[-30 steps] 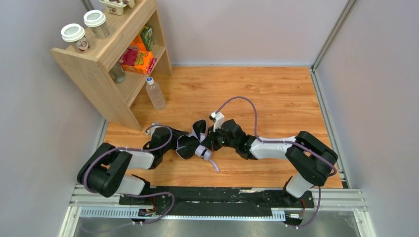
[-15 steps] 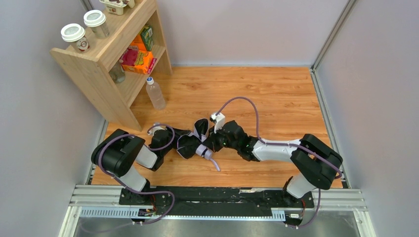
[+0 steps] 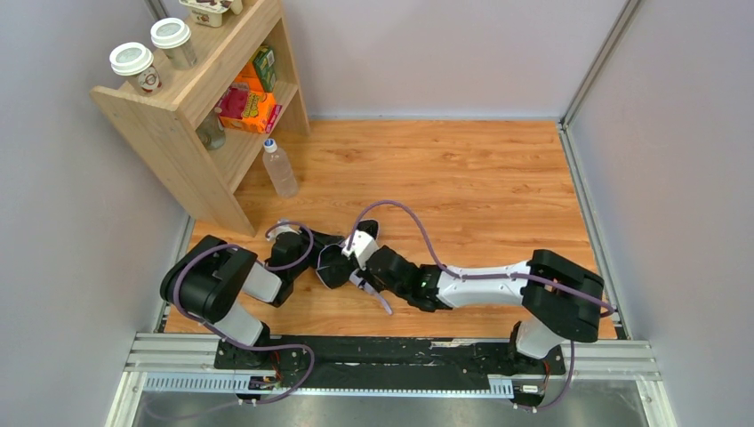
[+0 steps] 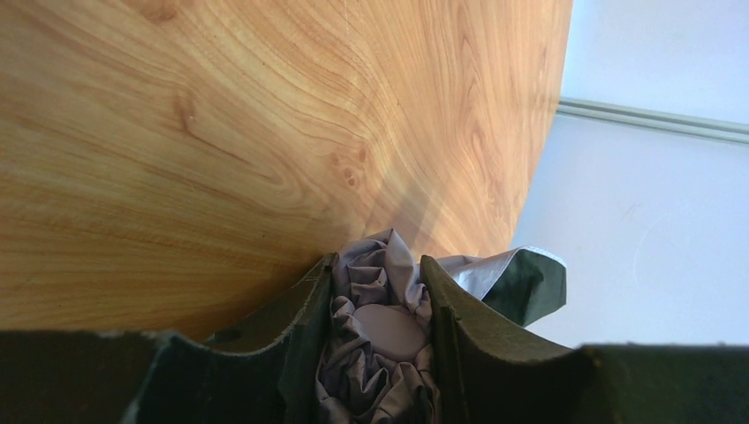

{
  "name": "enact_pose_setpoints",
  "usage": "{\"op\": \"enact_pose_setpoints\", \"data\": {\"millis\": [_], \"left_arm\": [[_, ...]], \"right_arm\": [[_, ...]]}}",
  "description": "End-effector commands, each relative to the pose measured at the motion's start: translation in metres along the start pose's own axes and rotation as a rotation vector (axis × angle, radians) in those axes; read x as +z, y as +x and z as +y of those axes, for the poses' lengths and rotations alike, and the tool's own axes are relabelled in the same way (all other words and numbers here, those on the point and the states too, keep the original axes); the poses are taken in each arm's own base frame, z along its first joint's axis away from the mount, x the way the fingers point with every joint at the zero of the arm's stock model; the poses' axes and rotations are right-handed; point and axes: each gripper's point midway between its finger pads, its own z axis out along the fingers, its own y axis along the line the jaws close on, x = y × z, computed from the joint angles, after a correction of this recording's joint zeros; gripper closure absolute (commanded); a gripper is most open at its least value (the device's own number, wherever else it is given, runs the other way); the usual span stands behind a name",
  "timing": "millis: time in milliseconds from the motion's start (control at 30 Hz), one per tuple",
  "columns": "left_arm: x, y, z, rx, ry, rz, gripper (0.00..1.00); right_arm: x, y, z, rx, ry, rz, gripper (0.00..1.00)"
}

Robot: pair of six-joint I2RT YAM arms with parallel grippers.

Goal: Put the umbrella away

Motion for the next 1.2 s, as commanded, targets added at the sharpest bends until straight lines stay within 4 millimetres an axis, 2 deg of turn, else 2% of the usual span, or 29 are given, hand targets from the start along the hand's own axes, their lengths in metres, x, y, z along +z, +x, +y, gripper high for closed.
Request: {"op": "enact_pose_setpoints", "data": {"millis": [0,133,233,400,733,800,900,1167], "left_arm": [[-0.005,-0.002,0.054,0.056,-0.203,0.008,1.0],[-0.002,-0.001,0.049,0.057,-0.192,0.041,1.0],[-0.003,0.001,0.048,0.043,-0.183,0.054,1.0],[-0.003,0.004,0.045,0.038,-0.171,0.069,1.0],[-0.003,0.0,0.041,0.073,-0.161,0.089,1.0],[-0.004,0.001,0.041,0.079,-0.158,0.09,1.0],[-0.005,0.002,0.041,0.083,-0.154,0.096,1.0],[0.005,0.018,0.027,0.033,-0.037,0.196,1.0]], "right_arm": [[-0.003,0.003,-0.005,-0.215,0.115,0.08,1.0],[-0.003,0.019,0.002,-0.357,0.149,0.165,1.0],[0.002,0.028,0.015,-0.428,0.132,0.19,1.0],[0.011,0.049,0.021,-0.587,0.192,0.28,1.0],[0.001,0.076,0.027,-0.755,0.189,0.347,1.0],[0.001,0.076,0.029,-0.765,0.182,0.35,1.0],[-0.001,0.063,0.041,-0.728,0.122,0.318,1.0],[-0.001,0.045,0.082,-0.536,-0.268,0.335,0.97]]}}
